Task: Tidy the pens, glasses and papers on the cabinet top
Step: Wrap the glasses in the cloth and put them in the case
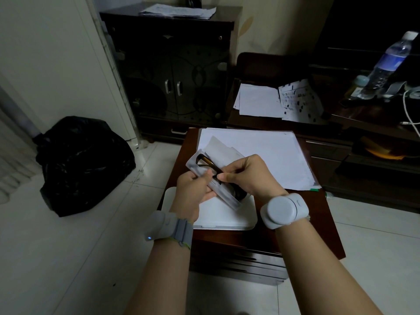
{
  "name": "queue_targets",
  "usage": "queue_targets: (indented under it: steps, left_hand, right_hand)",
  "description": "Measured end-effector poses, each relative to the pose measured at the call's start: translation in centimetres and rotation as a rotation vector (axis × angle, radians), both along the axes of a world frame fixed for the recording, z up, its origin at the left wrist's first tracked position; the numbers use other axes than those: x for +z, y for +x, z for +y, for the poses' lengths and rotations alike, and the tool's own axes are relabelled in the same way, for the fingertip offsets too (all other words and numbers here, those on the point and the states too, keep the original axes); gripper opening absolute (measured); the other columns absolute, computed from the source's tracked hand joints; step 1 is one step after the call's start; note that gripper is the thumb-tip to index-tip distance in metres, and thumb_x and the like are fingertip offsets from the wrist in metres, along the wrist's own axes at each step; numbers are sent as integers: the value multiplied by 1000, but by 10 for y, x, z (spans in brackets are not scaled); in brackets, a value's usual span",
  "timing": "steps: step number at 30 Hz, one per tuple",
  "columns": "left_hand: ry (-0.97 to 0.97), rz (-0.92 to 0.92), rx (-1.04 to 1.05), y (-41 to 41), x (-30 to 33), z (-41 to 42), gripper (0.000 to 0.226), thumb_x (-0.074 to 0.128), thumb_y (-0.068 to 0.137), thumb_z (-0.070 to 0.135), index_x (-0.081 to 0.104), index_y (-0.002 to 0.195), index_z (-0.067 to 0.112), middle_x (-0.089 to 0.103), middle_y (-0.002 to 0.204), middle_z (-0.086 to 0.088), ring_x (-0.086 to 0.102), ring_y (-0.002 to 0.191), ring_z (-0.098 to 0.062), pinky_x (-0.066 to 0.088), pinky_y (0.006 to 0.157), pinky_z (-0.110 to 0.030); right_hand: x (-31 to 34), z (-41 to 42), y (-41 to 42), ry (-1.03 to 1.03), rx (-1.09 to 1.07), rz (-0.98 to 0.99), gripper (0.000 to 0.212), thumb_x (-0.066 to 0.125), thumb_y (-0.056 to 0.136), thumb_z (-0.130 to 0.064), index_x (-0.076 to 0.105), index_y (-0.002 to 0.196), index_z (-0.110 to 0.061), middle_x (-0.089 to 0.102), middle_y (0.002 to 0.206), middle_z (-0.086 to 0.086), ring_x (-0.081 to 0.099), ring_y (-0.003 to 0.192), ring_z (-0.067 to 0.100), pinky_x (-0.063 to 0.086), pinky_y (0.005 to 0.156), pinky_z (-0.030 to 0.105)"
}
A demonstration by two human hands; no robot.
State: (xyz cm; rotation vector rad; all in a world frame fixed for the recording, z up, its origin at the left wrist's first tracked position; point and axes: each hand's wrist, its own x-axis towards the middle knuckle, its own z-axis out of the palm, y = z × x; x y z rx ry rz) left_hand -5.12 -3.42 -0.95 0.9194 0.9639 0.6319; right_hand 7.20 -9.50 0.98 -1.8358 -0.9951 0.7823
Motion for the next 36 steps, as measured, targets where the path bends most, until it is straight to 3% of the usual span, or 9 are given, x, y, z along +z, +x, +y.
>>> queue_targets:
  steps: [7,12,18,21,23,27,29,32,36]
  left_hand:
    - [-4,-22,7,-1,-1,1,10,53,94,10,62,96,8,68,93,-11,68,83,-21,59,63,-24]
    - [3,-29,18,-2,-1,1,11,53,95,11,62,100,7,68,90,-8,67,81,-19,58,61,-23]
    - [-30,-19,12,-3,0,2,9,54,94,11,62,95,6,67,92,-9,66,78,-17,58,61,-23]
    - [-33,-15,8,-2,0,2,10,54,94,11,61,98,5,67,91,-9,66,77,-17,57,60,-23]
    - [-32,-17,-2,-2,0,1,9,55,94,12,61,95,6,67,89,-7,66,76,-17,57,60,-24]
    - [-29,-25,-7,-2,1,0,8,55,94,11,62,91,7,67,88,-7,66,77,-17,58,62,-25]
    - [-22,-21,-8,-2,1,0,9,55,93,11,62,90,8,68,87,-7,67,76,-17,58,62,-25]
    - [-26,-13,-3,-1,2,-1,9,56,93,11,62,88,9,68,85,-6,67,75,-17,58,64,-26]
    - [-11,-4,-4,-2,2,-1,9,56,93,12,62,87,9,68,87,-7,67,77,-18,58,65,-26]
  right_hand:
    - [3,-1,-1,0,-1,-38,11,83,68,-19,77,76,-19,75,76,4,68,75,14,57,83,35]
    - [11,-1,3,55,-50,-146,10,81,71,-26,77,75,-17,73,69,-1,66,65,8,56,70,26]
    - [7,-1,12,356,-442,-123,16,69,83,-31,67,72,-20,66,65,-3,61,62,11,51,65,26]
    - [-3,-1,14,237,-369,-139,28,56,92,-37,67,89,-12,68,88,3,61,86,17,46,77,27]
    - [-7,-1,15,152,-303,-103,51,46,95,-43,64,93,5,68,100,19,60,97,30,47,87,40]
    - [-8,0,16,58,-222,-1,74,37,92,-58,59,83,12,61,76,21,52,71,29,45,76,35]
    - [-10,1,17,-2,-198,33,82,34,87,-64,59,84,14,68,84,23,58,77,38,50,83,40]
    - [-8,2,17,-73,-177,92,73,34,94,-54,62,100,12,68,103,23,64,90,31,48,87,37]
    - [-6,2,16,-72,-120,165,51,38,97,-42,68,105,-2,69,103,9,63,89,20,46,81,27]
